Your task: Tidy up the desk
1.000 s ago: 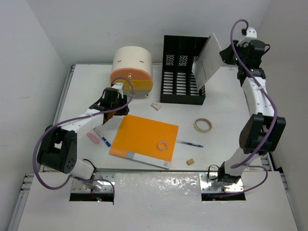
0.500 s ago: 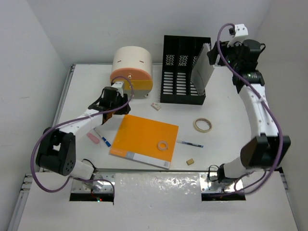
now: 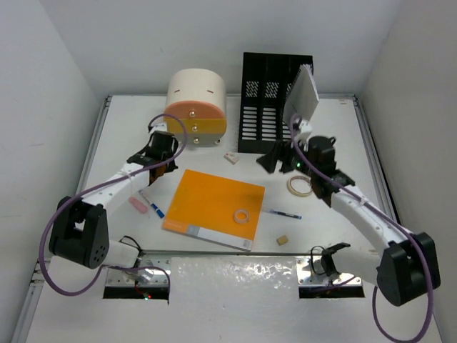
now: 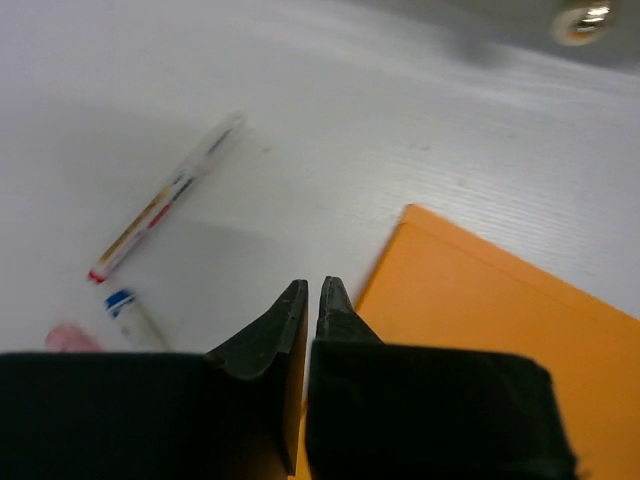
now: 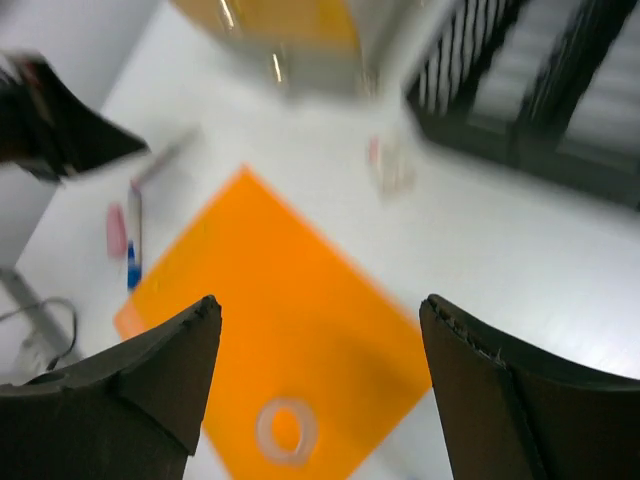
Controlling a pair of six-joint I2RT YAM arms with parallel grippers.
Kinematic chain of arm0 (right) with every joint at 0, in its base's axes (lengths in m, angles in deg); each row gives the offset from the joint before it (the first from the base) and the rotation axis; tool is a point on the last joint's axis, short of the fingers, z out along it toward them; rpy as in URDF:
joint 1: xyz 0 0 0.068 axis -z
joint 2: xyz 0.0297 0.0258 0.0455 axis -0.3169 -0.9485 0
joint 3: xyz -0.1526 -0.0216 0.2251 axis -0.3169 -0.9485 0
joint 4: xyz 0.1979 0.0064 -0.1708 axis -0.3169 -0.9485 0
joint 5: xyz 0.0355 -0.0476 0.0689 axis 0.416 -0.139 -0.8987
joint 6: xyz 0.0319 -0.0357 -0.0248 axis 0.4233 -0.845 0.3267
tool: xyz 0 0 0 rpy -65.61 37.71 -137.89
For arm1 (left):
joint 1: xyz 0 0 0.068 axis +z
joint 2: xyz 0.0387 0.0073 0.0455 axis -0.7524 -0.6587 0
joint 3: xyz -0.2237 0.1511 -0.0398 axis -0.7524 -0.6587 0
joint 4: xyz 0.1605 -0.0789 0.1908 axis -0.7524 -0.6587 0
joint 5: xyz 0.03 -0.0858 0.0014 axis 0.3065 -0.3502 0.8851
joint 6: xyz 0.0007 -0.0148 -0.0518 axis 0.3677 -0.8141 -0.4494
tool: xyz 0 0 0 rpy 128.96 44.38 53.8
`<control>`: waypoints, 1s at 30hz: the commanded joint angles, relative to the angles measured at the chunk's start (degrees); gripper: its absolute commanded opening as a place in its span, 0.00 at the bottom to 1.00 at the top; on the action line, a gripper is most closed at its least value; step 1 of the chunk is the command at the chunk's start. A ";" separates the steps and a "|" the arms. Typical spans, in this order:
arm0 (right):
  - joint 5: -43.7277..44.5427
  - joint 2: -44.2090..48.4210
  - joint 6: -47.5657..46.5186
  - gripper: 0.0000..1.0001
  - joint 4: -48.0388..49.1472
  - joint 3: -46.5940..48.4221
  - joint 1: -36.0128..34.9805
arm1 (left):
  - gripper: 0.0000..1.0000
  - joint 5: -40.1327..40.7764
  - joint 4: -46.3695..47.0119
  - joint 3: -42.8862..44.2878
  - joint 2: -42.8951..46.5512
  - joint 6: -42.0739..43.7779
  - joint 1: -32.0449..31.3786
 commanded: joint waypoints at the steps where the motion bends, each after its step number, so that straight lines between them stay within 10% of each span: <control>1: -2.28 -0.31 12.75 0.78 10.39 -7.92 -2.04 | 0.00 12.86 -7.54 -1.24 0.41 -7.68 -0.46; 8: -3.07 -9.77 14.62 0.77 5.52 -6.64 -5.63 | 0.00 9.20 -10.37 0.25 -6.00 -9.53 -0.46; 18: 14.31 -28.24 0.73 0.62 -35.00 20.09 -22.95 | 0.00 0.74 -7.38 -0.80 -6.28 -7.69 -0.46; 30: 21.09 -32.21 3.80 0.59 -42.49 21.33 -29.20 | 0.00 -2.78 -7.56 -1.15 -2.50 -7.25 -0.54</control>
